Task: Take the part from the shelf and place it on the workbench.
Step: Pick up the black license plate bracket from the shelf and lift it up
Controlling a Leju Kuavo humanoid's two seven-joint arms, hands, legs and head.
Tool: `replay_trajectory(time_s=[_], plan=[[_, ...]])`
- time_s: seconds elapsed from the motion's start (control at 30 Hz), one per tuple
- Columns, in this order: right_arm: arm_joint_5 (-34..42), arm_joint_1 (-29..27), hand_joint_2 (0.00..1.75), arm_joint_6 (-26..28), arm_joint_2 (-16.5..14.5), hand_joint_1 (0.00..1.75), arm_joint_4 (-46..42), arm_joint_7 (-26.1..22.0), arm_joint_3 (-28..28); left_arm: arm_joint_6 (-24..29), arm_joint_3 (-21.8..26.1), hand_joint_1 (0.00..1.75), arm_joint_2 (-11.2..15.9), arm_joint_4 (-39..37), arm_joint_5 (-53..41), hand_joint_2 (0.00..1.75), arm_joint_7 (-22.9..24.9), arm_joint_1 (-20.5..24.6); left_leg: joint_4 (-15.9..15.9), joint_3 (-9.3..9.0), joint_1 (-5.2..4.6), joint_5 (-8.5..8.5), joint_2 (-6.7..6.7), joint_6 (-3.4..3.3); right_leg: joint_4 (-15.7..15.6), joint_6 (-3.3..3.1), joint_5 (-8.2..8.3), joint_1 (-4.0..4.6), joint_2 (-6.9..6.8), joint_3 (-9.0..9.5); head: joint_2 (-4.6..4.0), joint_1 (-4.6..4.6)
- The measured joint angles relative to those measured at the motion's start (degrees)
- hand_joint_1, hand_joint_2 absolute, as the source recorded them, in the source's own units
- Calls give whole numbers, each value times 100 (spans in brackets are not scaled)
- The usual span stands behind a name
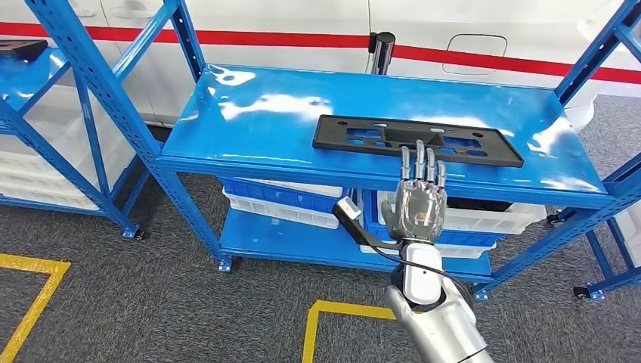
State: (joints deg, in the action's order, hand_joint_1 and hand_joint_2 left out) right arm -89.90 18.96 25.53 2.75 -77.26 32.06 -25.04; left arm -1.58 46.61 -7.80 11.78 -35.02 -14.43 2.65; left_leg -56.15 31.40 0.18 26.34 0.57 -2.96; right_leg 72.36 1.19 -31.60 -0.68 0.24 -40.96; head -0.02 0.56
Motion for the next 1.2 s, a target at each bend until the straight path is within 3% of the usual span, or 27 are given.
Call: replay_trajectory(time_s=[0.07,0.1,0.17,0.3,0.33,0.4,0.43,0.47,0.5,0.53,0.6,0.63,0.73,0.8,0.87,0.9,1.2], plan=[[-1,136,175,-1,144,0,32,227,-201,5,1,0,-1,-1,-23,0,-9,-13,-11,-102,-1,92,4,44,-796,111,445,-31,-12,285,0,-5],[-2,218,175,-2,202,0,59,317,-300,8,1,0,2,-1,-33,0,-18,-13,-24,-138,-13,146,4,76,-1160,125,615,-40,-17,449,0,-7],[-2,369,175,-5,297,0,119,415,-460,11,1,0,7,0,-40,0,-36,2,-43,-165,-36,223,3,132,-1467,50,724,-39,-20,602,0,2],[-3,594,175,-8,406,0,238,451,-581,-8,1,0,26,2,-46,0,-51,22,-215,-128,9,366,-9,238,-1476,-122,660,-49,2,670,0,21],[-3,643,175,-18,422,0,271,463,-593,-15,0,0,32,2,-51,0,-52,25,-472,-4,23,478,-13,273,-1482,-161,640,-62,4,703,0,28],[-4,709,175,-68,447,0,348,492,-619,-23,-1,0,33,1,-61,0,-54,24,-1255,449,41,752,-22,323,-1481,-228,586,-46,1,763,0,39],[-4,723,175,-104,456,0,392,502,-631,-25,-1,0,34,1,-70,0,-55,19,-1599,692,47,822,-26,334,-1481,-249,560,-35,0,791,0,37],[-4,730,175,-141,463,0,436,505,-640,-25,0,0,38,1,-79,0,-55,15,-1771,866,48,787,-29,331,-1481,-260,535,-24,1,823,0,38],[-4,736,175,-173,468,0,476,506,-645,-24,1,0,42,1,-91,0,-55,12,-1719,934,46,635,-31,313,-1481,-263,510,-13,4,860,0,39],[-4,748,175,-199,472,0,509,503,-646,-12,1,0,46,1,-106,0,-55,13,-1443,886,40,385,-31,276,-1482,-259,484,-3,12,902,0,39],[-4,790,175,-240,478,0,559,481,-639,51,0,0,61,1,-138,0,-61,21,-644,613,3,-105,-35,160,-1486,-238,432,25,26,976,0,33],[-4,814,175,-262,482,0,578,459,-633,95,-1,0,68,2,-150,0,-68,27,-363,503,-24,-233,-41,108,-1491,-221,411,35,31,995,0,30],[-4,855,175,-301,489,0,631,363,-618,207,-1,0,79,3,-161,0,-97,38,-161,419,-78,-259,-49,28,-1543,-146,383,36,28,1022,0,26],[-4,873,175,-306,490,0,662,296,-605,253,-1,0,81,3,-169,0,-120,36,-53,341,-73,-296,-42,89,-1612,-119,394,53,9,1068,0,16],[-4,905,175,-309,489,0,711,246,-595,294,0,0,81,3,-180,0,-157,37,30,269,-74,-326,-29,182,-1673,-133,395,84,-5,1140,0,-2],[-4,921,175,-310,489,0,739,236,-596,317,-1,0,80,3,-190,0,-179,40,36,258,-84,-321,-20,195,-1703,-141,386,90,-5,1170,0,-9],[-4,1170,175,-303,474,0,1168,405,-720,467,-1,0,79,3,-244,0,-241,41,11,266,-145,-290,-9,110,-1715,-127,385,66,-9,1182,0,-10]])
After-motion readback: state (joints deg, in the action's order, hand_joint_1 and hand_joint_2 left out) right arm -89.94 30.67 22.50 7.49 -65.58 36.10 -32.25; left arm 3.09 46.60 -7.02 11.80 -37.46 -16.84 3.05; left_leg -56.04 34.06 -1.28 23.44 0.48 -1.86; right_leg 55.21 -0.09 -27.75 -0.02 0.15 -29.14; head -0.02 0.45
